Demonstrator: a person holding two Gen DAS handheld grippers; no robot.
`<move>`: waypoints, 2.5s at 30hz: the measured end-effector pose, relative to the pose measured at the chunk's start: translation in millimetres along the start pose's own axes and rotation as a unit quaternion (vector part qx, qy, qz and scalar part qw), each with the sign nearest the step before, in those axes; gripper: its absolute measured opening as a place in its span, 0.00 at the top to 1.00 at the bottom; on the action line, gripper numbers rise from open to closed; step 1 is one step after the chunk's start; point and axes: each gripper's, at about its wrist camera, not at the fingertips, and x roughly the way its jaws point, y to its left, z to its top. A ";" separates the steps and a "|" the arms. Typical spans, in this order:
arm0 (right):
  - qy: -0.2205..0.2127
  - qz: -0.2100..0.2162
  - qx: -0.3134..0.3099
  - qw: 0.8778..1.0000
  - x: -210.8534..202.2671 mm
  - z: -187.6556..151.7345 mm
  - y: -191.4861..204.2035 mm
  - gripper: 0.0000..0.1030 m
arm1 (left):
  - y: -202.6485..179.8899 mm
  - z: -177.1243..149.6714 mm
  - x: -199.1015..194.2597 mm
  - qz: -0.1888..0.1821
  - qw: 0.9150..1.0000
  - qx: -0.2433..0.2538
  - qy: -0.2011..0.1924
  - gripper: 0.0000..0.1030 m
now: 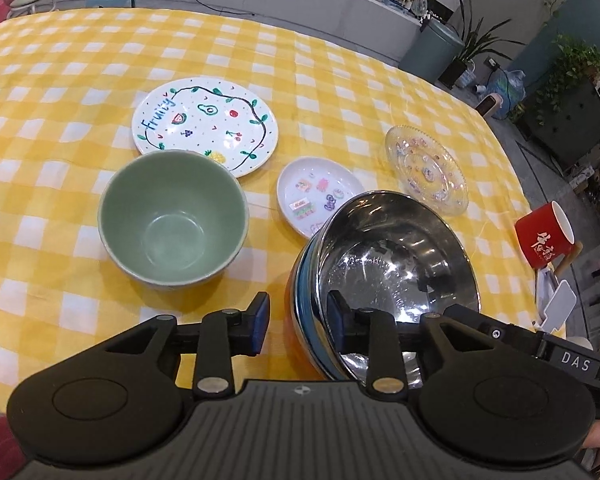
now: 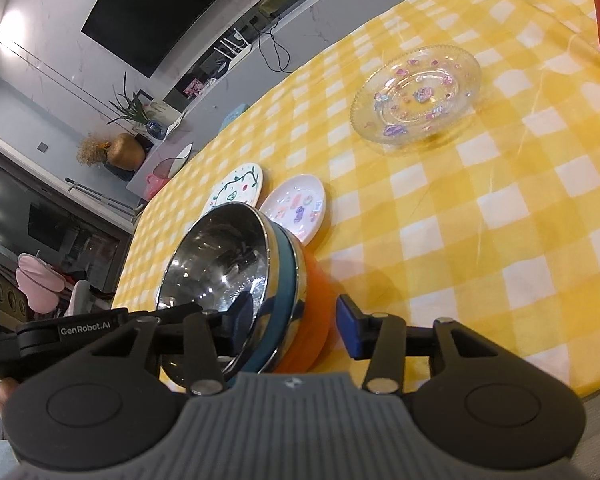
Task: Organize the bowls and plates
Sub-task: 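Lower the blue bowl into the orange bowl and open both grippers, then move both grippers to the rim of the pale green bowl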
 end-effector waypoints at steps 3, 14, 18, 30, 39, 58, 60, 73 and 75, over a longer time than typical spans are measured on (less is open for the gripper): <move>0.000 -0.001 0.003 1.000 0.5 0.2 -1.4 0.53 | 2.6 0.4 4.1 0.011 1.000 0.002 0.005 0.51; -0.003 -0.010 -0.003 1.000 1.6 1.7 -3.6 0.44 | -0.7 -0.1 6.3 0.018 1.000 0.014 0.001 0.49; -0.004 -0.014 -0.011 1.000 -0.1 2.1 -0.3 0.44 | -3.2 -0.2 6.3 0.023 1.000 0.022 -0.002 0.49; -0.070 -0.051 -0.108 0.990 -23.5 3.8 37.6 0.39 | -5.4 4.1 -43.7 -0.063 0.995 0.045 -0.068 0.39; -0.101 -0.058 -0.155 0.981 -36.3 14.2 61.1 0.37 | 27.5 14.1 -78.5 -0.029 0.990 -0.018 -0.139 0.37; 0.008 -0.042 -0.318 0.947 62.8 64.8 174.3 0.27 | 79.0 27.7 -21.6 0.051 0.990 -0.115 -0.067 0.34; 0.018 -0.066 -0.323 0.944 77.5 69.6 180.8 0.27 | 82.5 29.0 -18.5 0.052 0.988 -0.126 -0.066 0.34; 0.170 -0.110 -0.311 0.928 164.8 65.8 182.8 0.41 | 100.5 28.4 -3.7 0.057 0.983 -0.167 -0.047 0.42; 0.183 -0.119 -0.322 0.921 173.1 60.3 185.3 0.44 | 102.7 28.3 0.7 0.066 0.982 -0.173 -0.040 0.50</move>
